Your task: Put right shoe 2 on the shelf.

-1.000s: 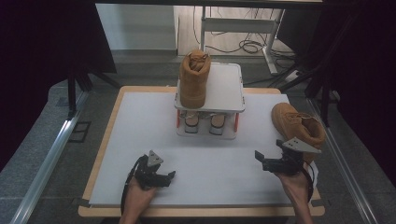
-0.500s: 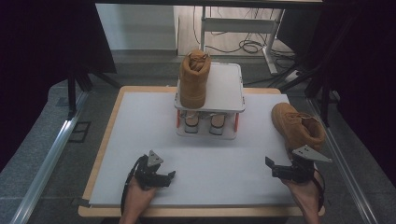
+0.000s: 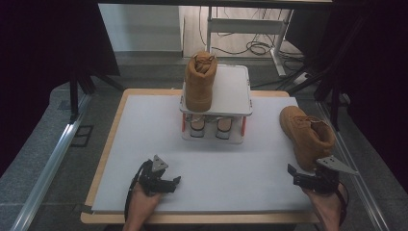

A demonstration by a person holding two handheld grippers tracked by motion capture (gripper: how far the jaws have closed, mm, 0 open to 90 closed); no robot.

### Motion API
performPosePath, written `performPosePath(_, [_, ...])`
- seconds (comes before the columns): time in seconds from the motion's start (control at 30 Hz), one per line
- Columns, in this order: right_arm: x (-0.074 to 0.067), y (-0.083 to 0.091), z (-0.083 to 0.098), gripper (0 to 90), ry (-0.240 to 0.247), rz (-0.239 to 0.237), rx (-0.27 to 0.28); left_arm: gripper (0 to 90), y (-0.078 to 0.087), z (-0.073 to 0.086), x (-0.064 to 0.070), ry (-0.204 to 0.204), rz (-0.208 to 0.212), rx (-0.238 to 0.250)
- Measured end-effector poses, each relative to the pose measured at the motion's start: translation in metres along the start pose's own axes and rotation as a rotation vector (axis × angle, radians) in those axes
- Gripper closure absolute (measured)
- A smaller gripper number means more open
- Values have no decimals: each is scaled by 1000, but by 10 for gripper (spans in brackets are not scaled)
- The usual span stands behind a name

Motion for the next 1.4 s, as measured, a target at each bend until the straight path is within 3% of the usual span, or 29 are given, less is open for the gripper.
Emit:
performPosePath(0.37, [28, -1, 0, 0, -48, 58, -14, 150, 0, 0, 0, 0, 0, 0])
performPosePath(0.6, [45, -7, -8, 0, -76, 97, 5, 150, 0, 0, 0, 1, 1, 0])
performPosePath(0.83, [54, -17, -16, 3, -79, 130, 11, 150, 0, 0, 0, 2, 1, 0])
performPosePath(0.93, [60, -22, -22, 30, -84, 149, 39, 150, 0, 0, 0, 2, 1, 0])
performPosePath(1.2, [69, -29, -25, 31, -58, 164, 74, 150, 0, 0, 0, 2, 1, 0])
performPosePath(1.4, [77, -30, -25, 37, -73, 174, 78, 150, 0, 0, 0, 2, 1, 0])
Point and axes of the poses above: each handheld gripper's, and its own axes: y roughly backward along the jaws, z roughly out of its underside, x roughly to its right, the point moved 10 cm from there along -y, roughly forward along the jaws, and after that the axes turned 11 degrees about z, right-handed, at the moved point
